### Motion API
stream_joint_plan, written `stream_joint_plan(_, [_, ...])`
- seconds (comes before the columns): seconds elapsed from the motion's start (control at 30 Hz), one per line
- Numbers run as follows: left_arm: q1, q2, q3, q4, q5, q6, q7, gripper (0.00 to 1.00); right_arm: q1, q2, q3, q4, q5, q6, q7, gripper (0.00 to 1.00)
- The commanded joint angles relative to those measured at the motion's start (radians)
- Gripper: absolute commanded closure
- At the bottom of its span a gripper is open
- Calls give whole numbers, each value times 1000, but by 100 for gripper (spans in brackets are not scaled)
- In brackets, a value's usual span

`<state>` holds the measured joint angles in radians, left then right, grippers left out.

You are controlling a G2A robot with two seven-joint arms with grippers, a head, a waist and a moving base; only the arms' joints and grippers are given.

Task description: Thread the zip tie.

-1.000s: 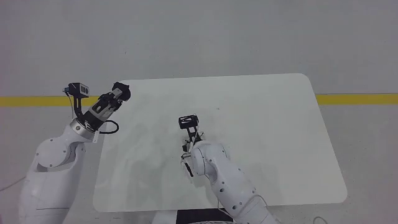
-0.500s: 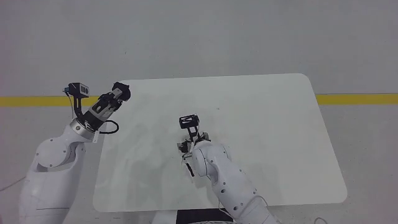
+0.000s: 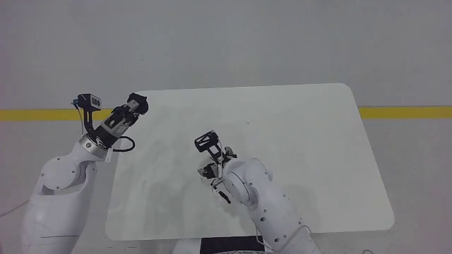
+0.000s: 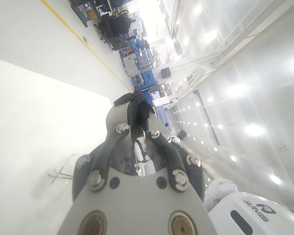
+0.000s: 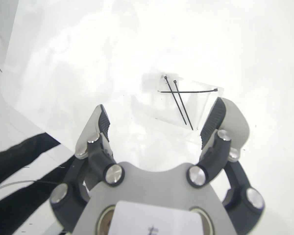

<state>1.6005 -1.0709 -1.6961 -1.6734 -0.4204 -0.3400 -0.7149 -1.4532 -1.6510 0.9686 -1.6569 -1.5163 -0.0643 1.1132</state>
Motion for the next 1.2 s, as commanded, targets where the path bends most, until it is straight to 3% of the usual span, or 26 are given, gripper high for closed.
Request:
stream_joint_plan(0.0, [0,0,0,0,0,0,0,100,0,0,0,0,-1,9,1,0])
stream_joint_plan(0.2, [0,0,0,0,0,0,0,100,-2,2,-1,14,6,-2,-30,0])
stream_joint_plan(0.37, [0,0,0,0,0,0,0,100,45,10,-35,50,-5,-146,-3,0])
stream_joint_plan(0.67, [0,0,0,0,0,0,0,100,50,13,-26,51,-15,-140,-34,0])
stream_joint_plan(0.93, [0,0,0,0,0,0,0,100,131,28,-37,58,-54,-154,34,0])
stream_joint_plan(0.97, [0,0,0,0,0,0,0,100,138,30,-40,60,-54,-155,40,16])
stream_joint_plan(1.0, [0,0,0,0,0,0,0,100,147,33,-42,64,-54,-157,46,51])
stream_joint_plan(1.17, [0,0,0,0,0,0,0,100,174,44,-58,95,-54,-155,71,81])
